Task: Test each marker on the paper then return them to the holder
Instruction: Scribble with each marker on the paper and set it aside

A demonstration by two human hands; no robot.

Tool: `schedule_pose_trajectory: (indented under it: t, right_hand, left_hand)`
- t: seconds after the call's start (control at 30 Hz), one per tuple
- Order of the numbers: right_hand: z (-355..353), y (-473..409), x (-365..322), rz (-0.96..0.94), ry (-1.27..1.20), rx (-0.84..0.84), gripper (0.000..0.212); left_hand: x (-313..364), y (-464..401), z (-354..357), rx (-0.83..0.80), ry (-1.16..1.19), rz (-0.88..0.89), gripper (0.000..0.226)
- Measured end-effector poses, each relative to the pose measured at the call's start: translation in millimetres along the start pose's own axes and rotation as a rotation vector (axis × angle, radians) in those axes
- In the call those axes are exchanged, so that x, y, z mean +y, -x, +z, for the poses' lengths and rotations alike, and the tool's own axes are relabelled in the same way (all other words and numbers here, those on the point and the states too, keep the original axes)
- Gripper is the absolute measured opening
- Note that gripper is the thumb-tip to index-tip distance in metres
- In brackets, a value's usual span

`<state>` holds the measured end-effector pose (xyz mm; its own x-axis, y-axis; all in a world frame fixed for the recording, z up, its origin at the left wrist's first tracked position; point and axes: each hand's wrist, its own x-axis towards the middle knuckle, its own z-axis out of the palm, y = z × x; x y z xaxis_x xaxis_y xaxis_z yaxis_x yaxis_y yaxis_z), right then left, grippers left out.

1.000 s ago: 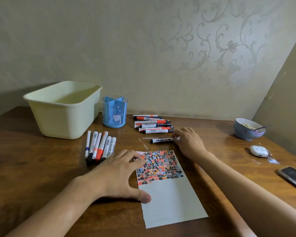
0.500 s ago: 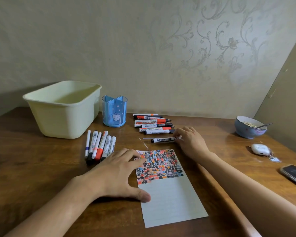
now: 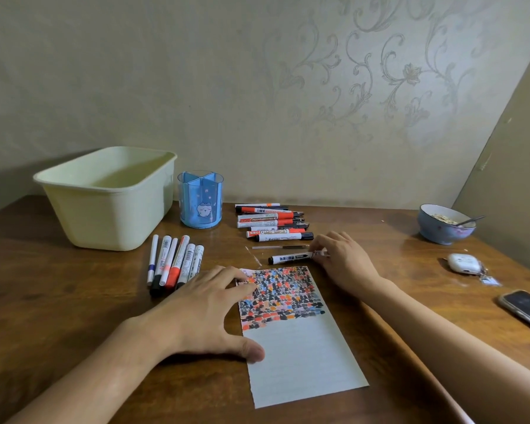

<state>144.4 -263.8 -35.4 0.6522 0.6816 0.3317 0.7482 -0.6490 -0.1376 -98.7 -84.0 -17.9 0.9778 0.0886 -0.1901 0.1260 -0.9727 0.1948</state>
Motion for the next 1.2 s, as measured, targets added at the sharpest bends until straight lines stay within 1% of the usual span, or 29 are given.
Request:
schedule_pose_trajectory:
  t: [0.13, 0.2, 0.23, 0.3, 0.37, 0.43, 0.5, 0.6, 0.67, 0.73, 0.8, 0.97, 1.07, 1.13, 1.2]
  right_hand:
    - [-5, 0, -4, 0.023, -0.058, 0.046, 0.015]
    - [-15, 3, -11, 0.028, -0.217, 0.069, 0.008]
    - [-22, 7, -17, 0.037, -0.350, 0.059, 0.005]
    - [-36, 18, -33, 0.068, -0.655, -0.018, 0.005]
    - [-47, 31, -50, 0.095, -0.897, -0.135, 0.010]
    - [-51, 43, -64, 0.120, -1.083, -0.234, 0.013]
    - [-51, 52, -77, 0.132, -1.185, -0.302, 0.016]
    - [-46, 60, -87, 0.138, -1.254, -0.378, 0.025]
    - [-43, 63, -88, 0.094, -1.274, -0.397, 0.028]
    - [-42, 65, -87, 0.070, -1.265, -0.366, 0.022]
    - [-41, 67, -84, 0.070, -1.260, -0.350, 0.019]
    - [-37, 69, -78, 0.072, -1.246, -0.353, 0.036]
    - [-38, 67, -76, 0.050, -1.268, -0.370, 0.039]
    - [-39, 67, -77, 0.035, -1.283, -0.392, 0.039]
    - [-39, 66, -77, 0.015, -1.291, -0.404, 0.037]
  left_hand:
    - [-2, -1, 1, 0.043, 0.012, 0.014, 0.115]
    - [-3, -2, 1, 0.099, 0.027, 0.029, 0.112]
    - [-2, -2, 1, 0.134, 0.043, 0.039, 0.109]
    - [-1, -3, 1, 0.226, 0.084, 0.061, 0.099]
    - [0, -3, 1, 0.342, 0.125, 0.075, 0.088]
    - [3, -3, 1, 0.445, 0.157, 0.083, 0.078]
    - [7, -2, 0, 0.497, 0.197, 0.081, 0.070]
    - [12, -1, 3, 0.507, 0.230, 0.086, 0.058]
    - [14, -1, 5, 0.509, 0.234, 0.109, 0.041]
    - [15, 0, 5, 0.510, 0.241, 0.131, 0.023]
    - [17, 2, 4, 0.508, 0.237, 0.150, 0.012]
    - [20, 2, 6, 0.537, 0.226, 0.189, 0.011]
    - [17, 0, 5, 0.523, 0.217, 0.207, 0.008]
    - [15, -1, 4, 0.506, 0.220, 0.217, 0.011]
    - [13, -1, 2, 0.464, 0.244, 0.221, 0.010]
